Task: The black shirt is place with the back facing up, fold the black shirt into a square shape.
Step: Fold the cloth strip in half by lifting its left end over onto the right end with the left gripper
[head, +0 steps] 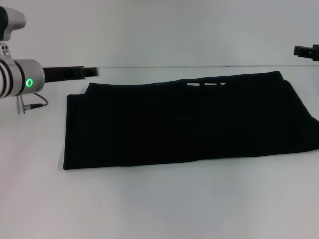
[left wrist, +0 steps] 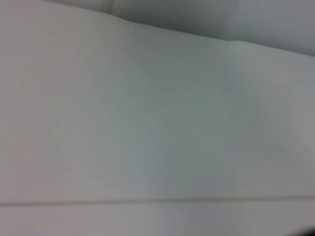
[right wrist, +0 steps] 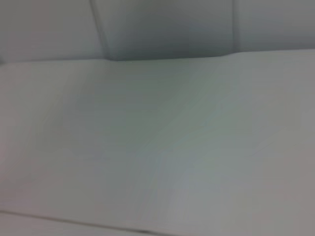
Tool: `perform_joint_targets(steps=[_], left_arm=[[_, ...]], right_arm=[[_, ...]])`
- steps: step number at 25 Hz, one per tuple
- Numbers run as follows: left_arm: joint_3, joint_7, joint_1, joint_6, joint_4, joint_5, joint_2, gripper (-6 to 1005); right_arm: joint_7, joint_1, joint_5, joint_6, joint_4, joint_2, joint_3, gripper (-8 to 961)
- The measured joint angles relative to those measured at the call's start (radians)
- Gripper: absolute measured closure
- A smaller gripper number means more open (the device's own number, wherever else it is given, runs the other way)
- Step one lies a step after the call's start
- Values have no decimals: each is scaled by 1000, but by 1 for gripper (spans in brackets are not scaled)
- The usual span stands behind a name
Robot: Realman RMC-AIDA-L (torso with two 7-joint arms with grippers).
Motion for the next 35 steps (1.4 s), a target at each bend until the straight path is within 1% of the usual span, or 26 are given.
perform_joint_targets(steps=[1, 3, 5, 7, 10, 14, 16, 20, 23, 26, 28, 31, 35], left_arm=[[0, -6, 7, 72, 22, -10, 2, 455], [0, -10, 28, 263, 76, -39, 8, 376], [-1, -14, 46, 403, 106, -65, 16, 326], [-4, -24, 74, 554, 127, -113, 31, 276], [-11, -60, 117, 694, 126, -166, 54, 202], [-15, -135, 171, 806, 137, -163, 66, 98], [-18, -171, 193, 843, 149, -155, 68, 45], [-46, -255, 225, 906, 150, -141, 67, 42], [-50, -326, 232, 920, 134, -105, 64, 41], [-47, -391, 223, 915, 104, -48, 65, 42], [-47, -433, 216, 898, 83, -20, 67, 42], [-44, -486, 208, 850, 55, 17, 68, 43], [-43, -548, 203, 773, 29, 43, 69, 44]], right_arm=[[8, -11, 12, -65, -12, -5, 0, 336], [24, -31, 31, -182, -33, -11, 1, 335], [34, -53, 57, -294, -52, -13, 1, 334], [32, -73, 80, -373, -62, -13, 0, 333], [24, -89, 93, -444, -64, -6, -6, 331], [-5, -93, 94, -498, -64, 13, -9, 329], [-29, -90, 94, -526, -62, 21, -10, 328], [-74, -81, 94, -582, -65, 33, -20, 326], [-118, -76, 94, -633, -69, 34, -55, 324], [-156, -69, 91, -701, -90, 35, -114, 203], [-168, -64, 90, -745, -116, 41, -161, 122], [-170, -56, 91, -788, -145, 52, -206, 36], [-170, -48, 94, -804, -176, 68, -211, 36]])
